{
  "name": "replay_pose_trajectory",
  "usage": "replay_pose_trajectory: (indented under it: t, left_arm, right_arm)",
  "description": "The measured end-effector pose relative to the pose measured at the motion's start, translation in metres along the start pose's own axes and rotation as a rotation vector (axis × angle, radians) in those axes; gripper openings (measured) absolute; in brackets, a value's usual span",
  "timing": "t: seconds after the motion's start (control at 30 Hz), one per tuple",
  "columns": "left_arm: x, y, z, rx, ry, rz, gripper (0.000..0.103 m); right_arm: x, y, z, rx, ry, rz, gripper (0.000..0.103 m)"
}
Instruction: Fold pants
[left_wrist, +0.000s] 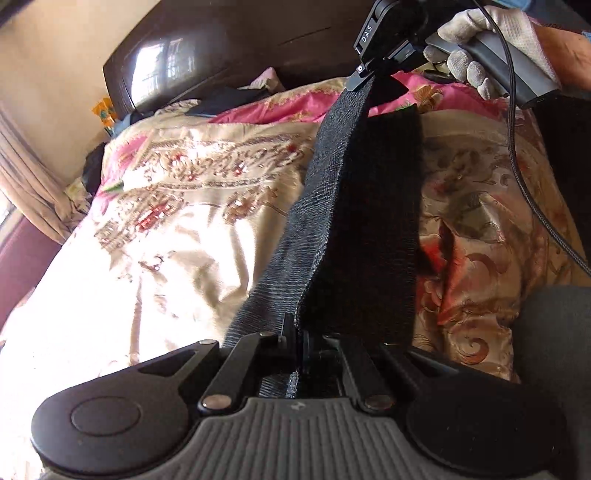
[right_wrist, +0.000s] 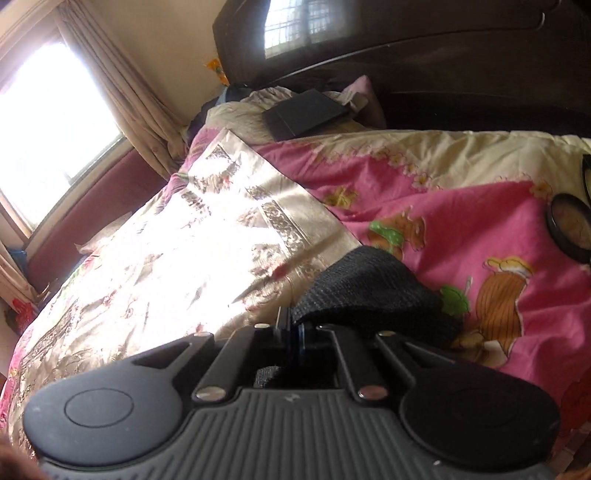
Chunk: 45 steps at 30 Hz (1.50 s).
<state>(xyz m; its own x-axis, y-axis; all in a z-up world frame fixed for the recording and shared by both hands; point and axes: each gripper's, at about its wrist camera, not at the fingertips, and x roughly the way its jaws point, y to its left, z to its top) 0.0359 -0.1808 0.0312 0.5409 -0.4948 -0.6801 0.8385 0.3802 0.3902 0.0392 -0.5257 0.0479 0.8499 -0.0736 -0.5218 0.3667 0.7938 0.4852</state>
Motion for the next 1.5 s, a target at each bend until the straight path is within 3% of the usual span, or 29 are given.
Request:
replay_pose_trajectory:
  t: [0.07,0.17,0.3,0.4,0.5,0.63,0.8,0.97,1.3,1.5]
  left_arm:
    - [0.002,-0.004,-0.005,-0.006,0.018,-0.025,0.02]
    - [0.013,-0.025,-0.02,0.065,0.068,-0.066,0.021]
    - [0.015,-0.042,-0.028,0.117,0.08,-0.075,0.021]
    - [0.017,-0.032,-0.024,0.062,0.09,-0.101,0.021]
    - [0.017,-0.026,-0.022,0.032,0.088,-0.101,0.021]
    - [0.016,-0.023,-0.023,-0.001,0.079,-0.1,0.021]
    - [0.016,-0.031,-0.026,0.013,0.083,-0.102,0.021]
    - [0.009,-0.025,-0.03,-0.001,0.087,-0.095,0.023]
    - [-0.002,-0.025,-0.053,-0.015,0.116,-0.046,0.023]
    - [-0.027,-0.019,-0.073,-0.1,0.12,-0.043,0.027]
  right_arm:
    - [0.0,0.0,-0.007,-0.027,-0.001,-0.026,0.005]
    - [0.02,-0.021,-0.027,-0.027,0.087,-0.15,0.012]
    - [0.028,-0.059,-0.034,0.189,0.117,-0.103,0.013]
    - [0.029,-0.066,-0.025,0.246,0.091,-0.079,0.019]
    - [0.023,-0.064,-0.015,0.248,0.045,-0.095,0.022]
    - [-0.001,-0.051,-0.009,0.149,-0.08,-0.119,0.01]
    - [0.017,-0.069,-0.016,0.142,0.005,-0.274,0.015]
    - [0.001,-0.069,-0.022,0.121,-0.044,-0.292,0.015]
    - [-0.019,-0.047,-0.041,0.108,0.007,-0.211,0.018]
    - [-0.028,-0.029,-0.064,0.138,0.065,-0.138,0.026]
